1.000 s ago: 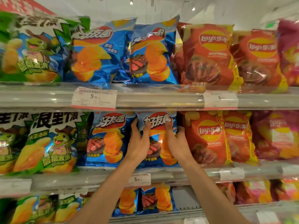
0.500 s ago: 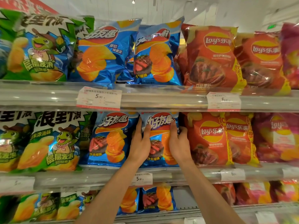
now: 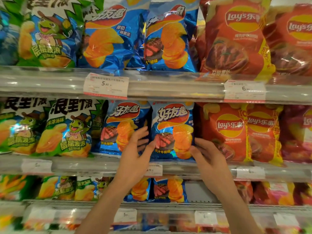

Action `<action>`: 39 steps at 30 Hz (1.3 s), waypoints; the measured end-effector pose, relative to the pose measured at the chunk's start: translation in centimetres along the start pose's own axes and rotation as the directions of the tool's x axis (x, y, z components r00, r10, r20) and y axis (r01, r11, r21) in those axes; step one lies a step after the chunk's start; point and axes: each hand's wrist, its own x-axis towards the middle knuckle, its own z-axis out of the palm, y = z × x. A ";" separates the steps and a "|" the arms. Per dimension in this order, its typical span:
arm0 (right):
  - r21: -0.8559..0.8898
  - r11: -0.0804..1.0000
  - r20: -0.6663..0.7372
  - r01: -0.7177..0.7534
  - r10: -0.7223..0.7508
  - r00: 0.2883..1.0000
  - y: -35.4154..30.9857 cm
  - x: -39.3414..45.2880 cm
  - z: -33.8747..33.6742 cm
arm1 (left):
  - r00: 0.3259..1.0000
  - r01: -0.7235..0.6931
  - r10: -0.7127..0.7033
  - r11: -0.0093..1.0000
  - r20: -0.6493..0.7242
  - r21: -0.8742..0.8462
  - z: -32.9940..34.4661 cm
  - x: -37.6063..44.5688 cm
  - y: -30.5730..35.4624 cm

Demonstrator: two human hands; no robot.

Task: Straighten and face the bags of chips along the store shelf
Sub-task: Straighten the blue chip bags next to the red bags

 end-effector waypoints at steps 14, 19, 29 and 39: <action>-0.014 0.998 -0.109 -0.060 0.059 0.992 -0.4 -4.8 1.2 | 0.981 0.066 -0.066 0.998 -0.183 -0.008 -8.6 -3.8 -2.5; -0.005 1.000 -0.107 -0.022 0.021 0.994 -3.6 -5.5 5.9 | 0.996 -0.028 0.027 1.000 -0.090 -0.014 -11.5 -0.8 -2.3; -0.128 0.992 -0.021 0.012 -0.015 1.000 -7.5 3.6 17.8 | 0.999 -0.044 0.047 0.992 -0.025 0.116 -11.0 7.6 -2.9; 0.018 0.998 0.045 0.063 -0.064 0.997 -7.4 5.5 17.8 | 0.997 0.012 -0.005 0.997 -0.078 0.079 -9.9 8.1 -4.6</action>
